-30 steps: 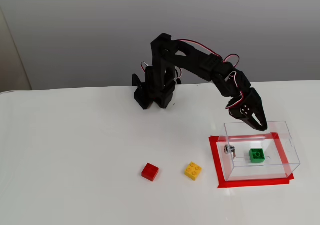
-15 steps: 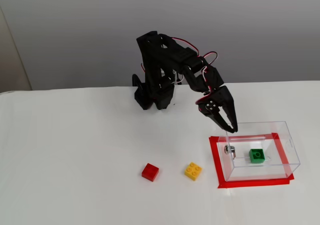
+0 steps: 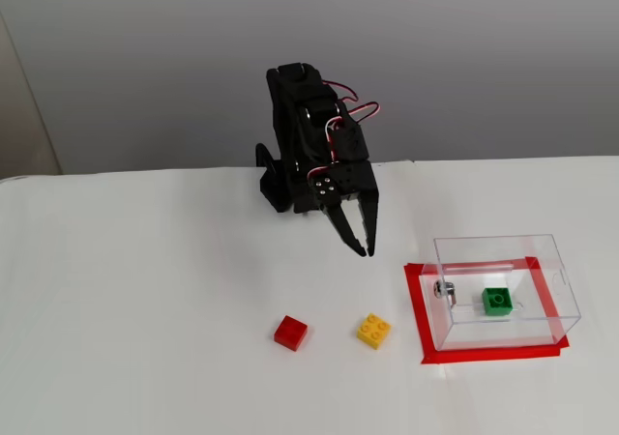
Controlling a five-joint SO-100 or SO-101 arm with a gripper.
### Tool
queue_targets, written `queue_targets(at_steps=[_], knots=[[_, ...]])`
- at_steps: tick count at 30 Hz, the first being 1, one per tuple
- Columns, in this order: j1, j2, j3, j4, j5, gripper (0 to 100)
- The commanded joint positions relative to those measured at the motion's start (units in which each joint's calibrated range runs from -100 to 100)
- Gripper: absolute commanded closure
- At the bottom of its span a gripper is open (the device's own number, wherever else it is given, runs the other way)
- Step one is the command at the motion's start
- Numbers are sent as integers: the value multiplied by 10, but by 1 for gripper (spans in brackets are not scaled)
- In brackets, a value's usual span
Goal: Pick the green lego brick and place it into the transparent box
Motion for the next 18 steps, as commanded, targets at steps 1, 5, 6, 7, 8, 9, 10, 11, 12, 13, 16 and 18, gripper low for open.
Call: queue_targets(at_steps=[1, 5, 6, 7, 8, 9, 10, 11, 12, 13, 16, 18], knots=[[51, -50, 21, 3, 2, 98], [101, -114, 68, 3, 4, 98], [112, -131, 84, 3, 10, 98], [122, -146, 102, 2, 20, 98], [132, -163, 120, 1, 29, 98], [144, -180, 137, 1, 32, 98], [156, -197, 153, 1, 34, 98], [168, -214, 170, 1, 34, 98], [176, -231, 185, 2, 33, 98], [182, -248, 202, 3, 33, 98], [196, -304, 257, 3, 34, 98], [203, -346, 294, 3, 37, 98]])
